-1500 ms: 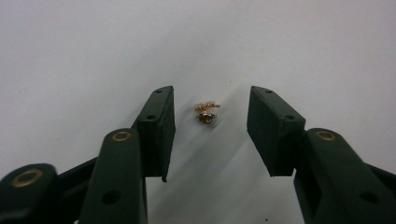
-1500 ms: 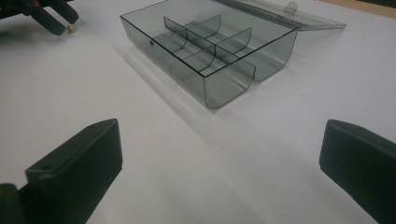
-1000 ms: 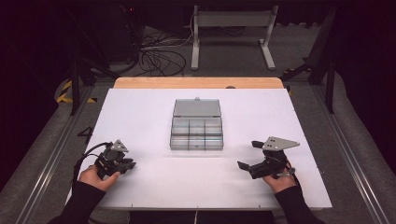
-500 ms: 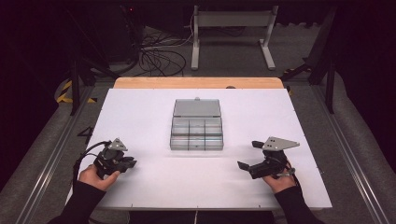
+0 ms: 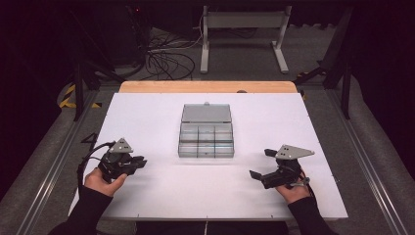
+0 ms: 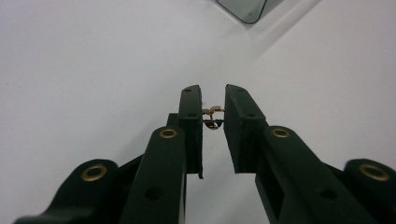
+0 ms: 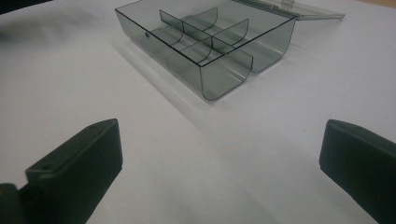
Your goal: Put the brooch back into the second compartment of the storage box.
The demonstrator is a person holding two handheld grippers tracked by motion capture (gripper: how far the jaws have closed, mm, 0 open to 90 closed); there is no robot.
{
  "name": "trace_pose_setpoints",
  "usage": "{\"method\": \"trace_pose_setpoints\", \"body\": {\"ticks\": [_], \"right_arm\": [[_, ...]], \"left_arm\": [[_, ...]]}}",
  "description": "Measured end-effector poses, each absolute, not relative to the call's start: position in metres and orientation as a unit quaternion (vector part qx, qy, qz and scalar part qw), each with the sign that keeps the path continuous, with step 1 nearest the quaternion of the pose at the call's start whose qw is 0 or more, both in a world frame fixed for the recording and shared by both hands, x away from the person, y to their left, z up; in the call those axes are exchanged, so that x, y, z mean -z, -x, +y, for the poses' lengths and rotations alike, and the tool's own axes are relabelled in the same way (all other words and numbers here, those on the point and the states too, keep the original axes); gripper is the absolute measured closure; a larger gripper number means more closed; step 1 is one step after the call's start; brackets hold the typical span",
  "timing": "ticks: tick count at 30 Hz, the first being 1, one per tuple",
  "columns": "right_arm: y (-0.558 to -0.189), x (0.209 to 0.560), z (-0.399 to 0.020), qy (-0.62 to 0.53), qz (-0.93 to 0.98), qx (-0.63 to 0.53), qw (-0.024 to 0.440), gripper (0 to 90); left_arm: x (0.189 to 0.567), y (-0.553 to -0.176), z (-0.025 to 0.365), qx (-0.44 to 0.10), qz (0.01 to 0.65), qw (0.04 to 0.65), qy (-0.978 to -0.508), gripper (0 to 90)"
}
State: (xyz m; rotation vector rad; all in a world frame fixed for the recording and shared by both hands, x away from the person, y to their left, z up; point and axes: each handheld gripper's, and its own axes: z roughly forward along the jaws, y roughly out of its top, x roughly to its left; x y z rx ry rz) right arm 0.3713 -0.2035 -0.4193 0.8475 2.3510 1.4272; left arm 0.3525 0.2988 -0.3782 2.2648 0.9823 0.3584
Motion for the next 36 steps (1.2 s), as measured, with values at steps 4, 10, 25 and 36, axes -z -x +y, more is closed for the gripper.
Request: {"method": "trace_pose_setpoints", "body": {"ticks": [4,10,25,36], "right_arm": [[-0.371,0.420,-0.203,-0.293,0.810,-0.491,0.131,0.0],[-0.370,0.421,-0.203,-0.292,0.809,-0.493,0.130,0.0],[-0.372,0.427,-0.205,-0.298,0.805,-0.497,0.125,0.0],[-0.372,0.429,-0.205,-0.299,0.807,-0.495,0.123,0.0]], "left_arm": [[0.376,-0.354,0.299,-0.133,0.370,0.326,-0.860,77.6],[0.370,-0.357,0.300,-0.123,0.369,0.345,-0.854,77.5],[0.351,-0.373,0.290,-0.111,0.362,0.406,-0.832,77.5],[0.338,-0.389,0.271,-0.108,0.345,0.423,-0.831,77.5]]}}
